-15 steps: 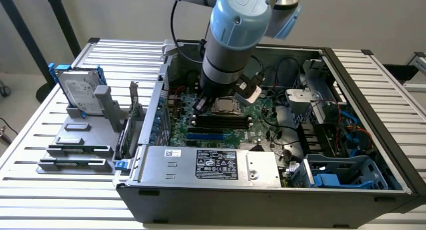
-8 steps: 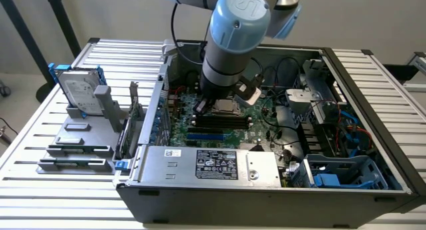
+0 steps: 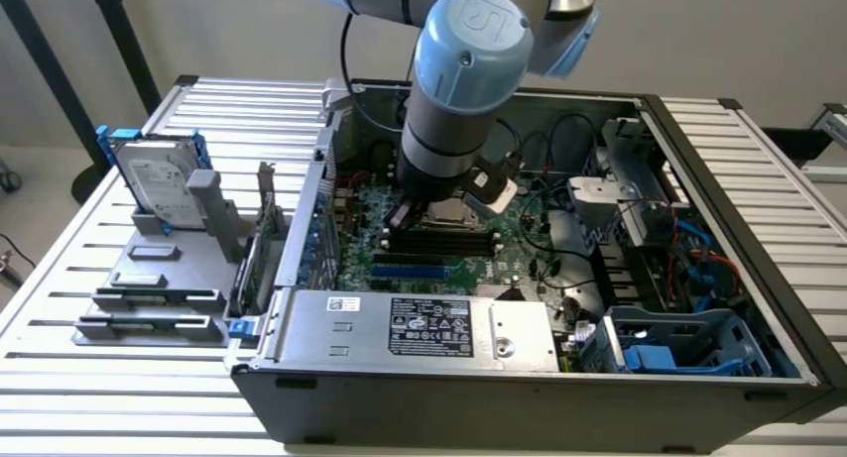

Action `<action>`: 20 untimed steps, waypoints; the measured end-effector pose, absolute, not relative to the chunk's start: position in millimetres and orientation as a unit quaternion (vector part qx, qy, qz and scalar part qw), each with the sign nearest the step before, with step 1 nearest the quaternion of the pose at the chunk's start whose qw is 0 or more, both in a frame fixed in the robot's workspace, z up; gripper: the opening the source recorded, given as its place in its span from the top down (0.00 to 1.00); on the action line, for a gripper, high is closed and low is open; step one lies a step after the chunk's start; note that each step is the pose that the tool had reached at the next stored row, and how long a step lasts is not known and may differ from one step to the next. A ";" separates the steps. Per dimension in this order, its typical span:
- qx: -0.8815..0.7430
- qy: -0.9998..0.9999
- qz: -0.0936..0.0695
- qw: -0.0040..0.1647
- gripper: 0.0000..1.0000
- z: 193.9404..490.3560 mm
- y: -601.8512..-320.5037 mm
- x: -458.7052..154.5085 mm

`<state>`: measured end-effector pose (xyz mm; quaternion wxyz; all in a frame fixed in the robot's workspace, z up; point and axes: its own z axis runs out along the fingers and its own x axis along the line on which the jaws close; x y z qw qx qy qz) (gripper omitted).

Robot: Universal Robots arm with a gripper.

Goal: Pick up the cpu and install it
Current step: 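Install the first cpu locking lever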

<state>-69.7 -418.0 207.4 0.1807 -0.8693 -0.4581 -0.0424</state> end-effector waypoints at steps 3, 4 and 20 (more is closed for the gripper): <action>-0.869 -0.458 -0.043 0.181 0.89 205.6 -418.0 -71.0; -0.869 -0.458 -0.043 0.180 0.89 204.8 -418.0 -71.1; -0.869 -0.459 -0.047 0.178 0.89 196.6 -416.9 -71.4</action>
